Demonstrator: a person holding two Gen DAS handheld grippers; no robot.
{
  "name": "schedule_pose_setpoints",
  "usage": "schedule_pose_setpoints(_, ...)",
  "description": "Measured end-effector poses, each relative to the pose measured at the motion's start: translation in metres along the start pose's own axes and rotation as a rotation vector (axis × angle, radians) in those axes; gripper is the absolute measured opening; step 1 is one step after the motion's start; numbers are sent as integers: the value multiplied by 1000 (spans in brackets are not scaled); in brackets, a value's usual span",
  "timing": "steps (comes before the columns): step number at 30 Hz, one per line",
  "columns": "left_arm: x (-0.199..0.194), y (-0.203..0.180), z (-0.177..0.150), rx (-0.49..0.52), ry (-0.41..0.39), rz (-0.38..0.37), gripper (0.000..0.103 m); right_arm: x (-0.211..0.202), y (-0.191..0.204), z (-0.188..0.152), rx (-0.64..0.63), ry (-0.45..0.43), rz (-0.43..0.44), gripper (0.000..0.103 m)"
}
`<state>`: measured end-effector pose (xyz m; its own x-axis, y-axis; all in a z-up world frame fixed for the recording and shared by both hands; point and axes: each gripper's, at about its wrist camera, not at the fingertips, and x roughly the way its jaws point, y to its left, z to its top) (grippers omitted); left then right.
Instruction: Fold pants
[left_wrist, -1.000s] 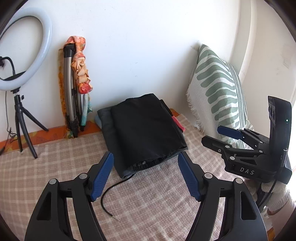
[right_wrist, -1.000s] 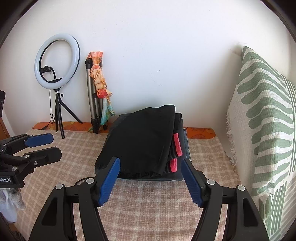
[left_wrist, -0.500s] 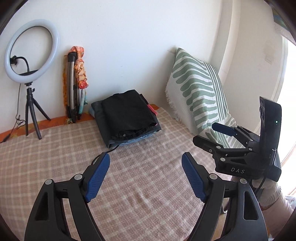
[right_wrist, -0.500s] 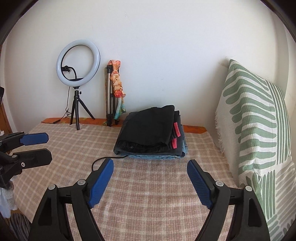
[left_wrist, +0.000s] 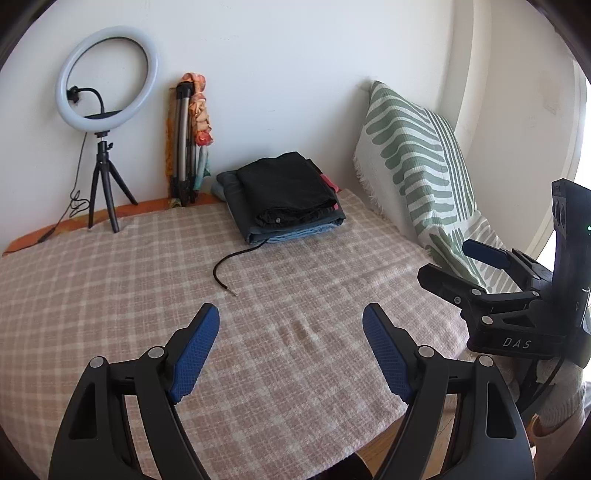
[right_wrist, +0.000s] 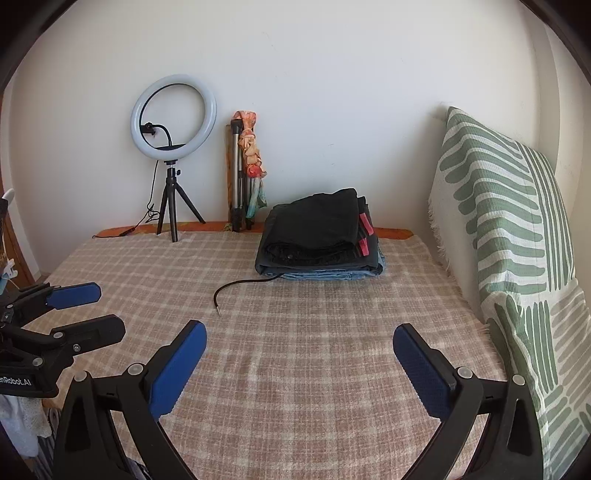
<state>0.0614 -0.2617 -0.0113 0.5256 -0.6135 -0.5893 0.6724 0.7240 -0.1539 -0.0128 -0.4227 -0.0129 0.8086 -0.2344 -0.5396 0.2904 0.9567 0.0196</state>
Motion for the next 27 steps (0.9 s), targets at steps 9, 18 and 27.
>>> schedule_pose_setpoints(9,-14,-8,-24,-34,-17,128,80,-18,-3,-13,68,-14,-22,103)
schedule_pose_setpoints(18,-15,-13,-30,-28,9,129,80,-19,-5,-10,77,-22,-31,103)
schedule_pose_setpoints(27,-18,-10,-29,-52,18,134,80,-21,-2,-7,69,-34,-35,103)
